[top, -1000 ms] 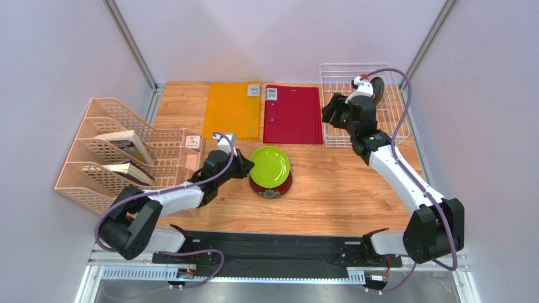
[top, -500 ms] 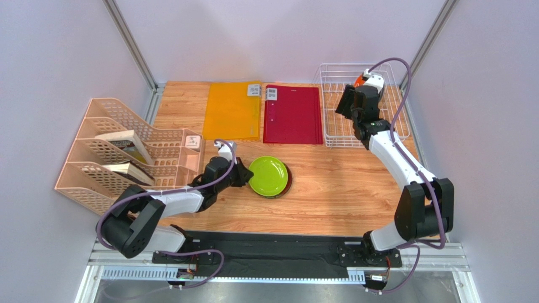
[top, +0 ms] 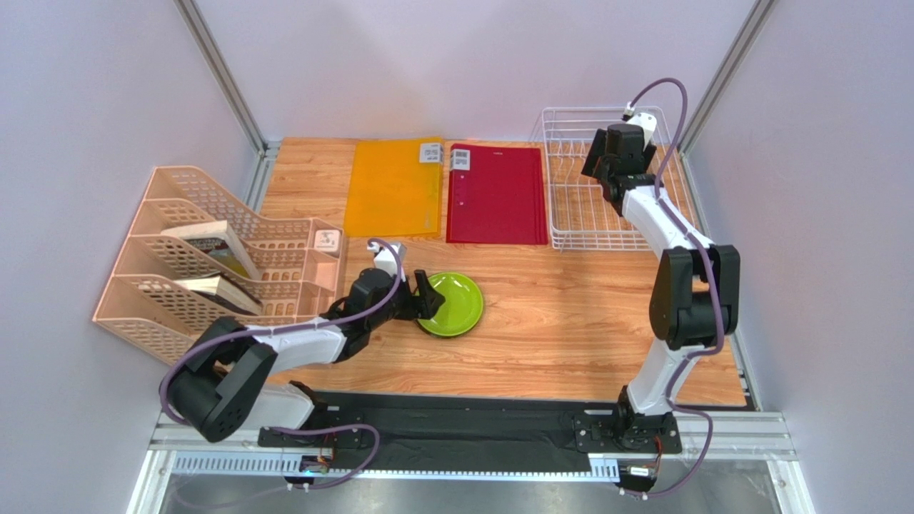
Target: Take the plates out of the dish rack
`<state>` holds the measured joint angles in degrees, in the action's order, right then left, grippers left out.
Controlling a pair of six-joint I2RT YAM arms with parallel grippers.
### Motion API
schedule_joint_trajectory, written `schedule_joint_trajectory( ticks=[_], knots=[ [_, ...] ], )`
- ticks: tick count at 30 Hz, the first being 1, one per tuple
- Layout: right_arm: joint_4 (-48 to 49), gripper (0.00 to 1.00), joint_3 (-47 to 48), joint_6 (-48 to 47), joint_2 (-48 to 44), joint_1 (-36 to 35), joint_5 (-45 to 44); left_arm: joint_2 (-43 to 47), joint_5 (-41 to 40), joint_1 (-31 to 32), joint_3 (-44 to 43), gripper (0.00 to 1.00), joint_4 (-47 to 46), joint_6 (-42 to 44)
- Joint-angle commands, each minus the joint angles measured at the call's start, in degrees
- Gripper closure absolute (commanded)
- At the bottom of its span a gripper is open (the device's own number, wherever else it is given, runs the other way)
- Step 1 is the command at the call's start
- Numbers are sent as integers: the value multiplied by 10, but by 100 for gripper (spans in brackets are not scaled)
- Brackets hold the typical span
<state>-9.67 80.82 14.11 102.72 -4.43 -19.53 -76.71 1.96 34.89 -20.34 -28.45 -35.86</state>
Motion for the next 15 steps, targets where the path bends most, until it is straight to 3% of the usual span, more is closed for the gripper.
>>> schedule_joint_trajectory(
  ticks=[1, 15],
  knots=[
    [15, 25, 88, -14, 64, 13, -3, 57, -89, 11, 15, 0, 46, 43],
    [-12, 26, 308, -62, 244, 39, -47, 159, -95, 19, 27, 0, 75, 93]
  ],
)
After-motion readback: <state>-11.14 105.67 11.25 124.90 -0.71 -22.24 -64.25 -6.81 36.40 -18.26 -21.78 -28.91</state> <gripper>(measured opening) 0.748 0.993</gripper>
